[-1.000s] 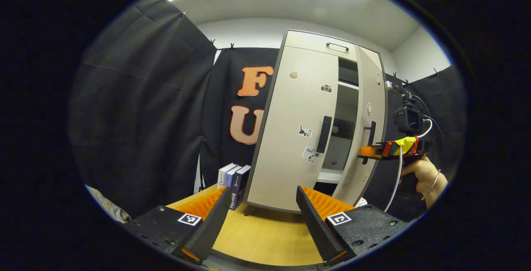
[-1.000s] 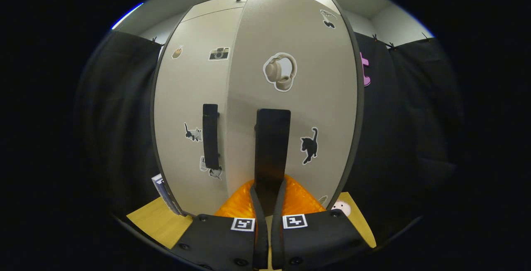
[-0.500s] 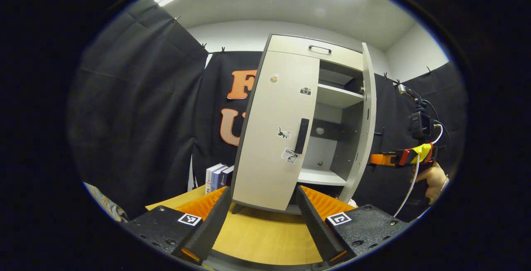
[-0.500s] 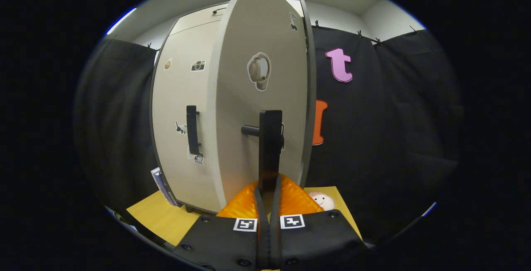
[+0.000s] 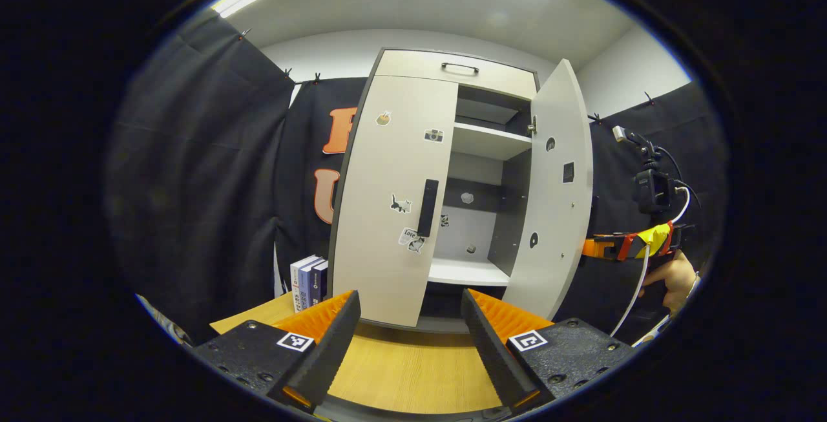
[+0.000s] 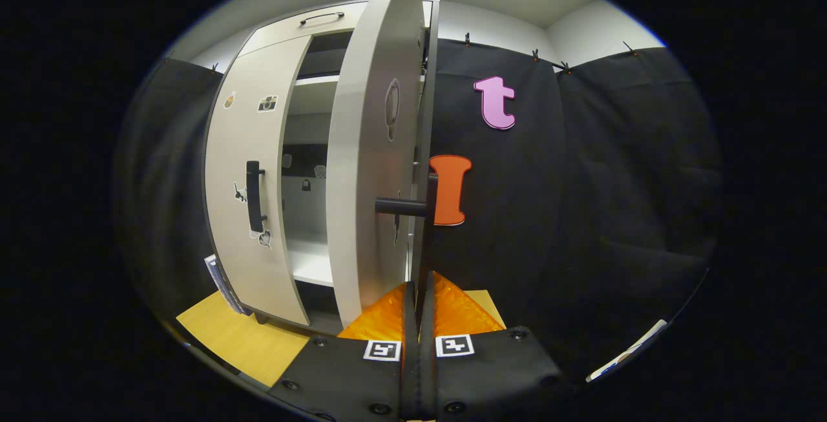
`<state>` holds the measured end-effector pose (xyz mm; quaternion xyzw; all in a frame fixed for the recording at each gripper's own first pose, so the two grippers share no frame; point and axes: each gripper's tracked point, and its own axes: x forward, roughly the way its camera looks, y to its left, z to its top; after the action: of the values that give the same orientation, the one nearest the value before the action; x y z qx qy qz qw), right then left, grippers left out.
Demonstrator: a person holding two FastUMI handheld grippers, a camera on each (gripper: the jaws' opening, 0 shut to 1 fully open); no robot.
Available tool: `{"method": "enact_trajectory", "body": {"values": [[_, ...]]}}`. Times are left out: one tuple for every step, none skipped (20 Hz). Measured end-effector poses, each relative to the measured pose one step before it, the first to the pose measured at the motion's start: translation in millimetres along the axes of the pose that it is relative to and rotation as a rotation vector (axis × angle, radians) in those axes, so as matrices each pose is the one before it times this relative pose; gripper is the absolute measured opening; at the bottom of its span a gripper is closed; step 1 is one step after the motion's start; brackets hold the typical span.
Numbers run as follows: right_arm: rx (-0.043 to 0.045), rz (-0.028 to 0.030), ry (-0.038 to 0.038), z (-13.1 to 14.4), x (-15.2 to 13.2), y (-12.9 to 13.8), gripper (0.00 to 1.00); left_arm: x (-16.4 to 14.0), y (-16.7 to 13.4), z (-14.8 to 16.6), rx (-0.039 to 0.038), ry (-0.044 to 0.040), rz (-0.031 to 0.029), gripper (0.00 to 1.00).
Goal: Open the right door of the double-door shoe cabinet with the right hand, and open the left door with the left hand.
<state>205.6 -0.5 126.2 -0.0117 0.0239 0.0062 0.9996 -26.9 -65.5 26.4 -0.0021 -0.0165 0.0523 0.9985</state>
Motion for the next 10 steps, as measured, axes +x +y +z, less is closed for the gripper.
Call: {"method": "enact_trajectory", "body": {"values": [[-0.00442, 0.00585, -0.00141, -0.59, 0.24, -1.14, 0.06, 2.19, -5.12, 1.16, -0.00049, 0.00018, -0.00422, 0.95], [-0.00260, 0.00386, -0.00323, 0.35, 0.16, -0.95, 0.06, 2.62, -4.32, 0.16, -0.00325, 0.00110, -0.00496, 0.95], [-0.00183, 0.00080, -0.00172, -0.17, 0.10, -1.75, 0.06, 4.19, -3.57, -1.11, -0.00530, 0.00365, -0.00469, 0.95], [-0.00238, -0.00278, -0.00281, 0.30, -0.24, -1.86, 0.06, 3.38, -2.84, -0.30, -0.00482, 0.00594, -0.00178, 0.94], [-0.00461, -0.00541, -0.00050, -0.30, 0.30, -3.02, 0.06, 4.07, -1.97, -0.59, -0.00195, 0.00104, -0.00162, 0.94], [-0.00135, -0.00961, 0.00060, -0.60, -0.18, -3.59, 0.07, 3.72, -1.50, 1.51, 0.00482, -0.00374, 0.00044, 0.95], [0.00273, -0.01279, -0.00169, 0.44, -1.31, -4.21, 0.06, 3.83, -0.95, 2.22, 0.00850, -0.00765, 0.00227, 0.95], [0.00381, -0.01035, -0.00011, 0.13, -1.56, -4.07, 0.06, 4.26, -0.88, 1.81, 0.00673, -0.00572, 0.00051, 0.95], [0.00652, -0.00011, -0.00119, -0.58, -1.30, -0.80, 0.06, 6.09, -1.12, 0.26, 0.00289, -0.00281, -0.00300, 0.95], [0.01115, 0.01623, -0.00163, 0.27, -3.23, 3.49, 0.06, 6.07, -1.25, 0.59, 0.00007, 0.00037, -0.00755, 0.95]]}}
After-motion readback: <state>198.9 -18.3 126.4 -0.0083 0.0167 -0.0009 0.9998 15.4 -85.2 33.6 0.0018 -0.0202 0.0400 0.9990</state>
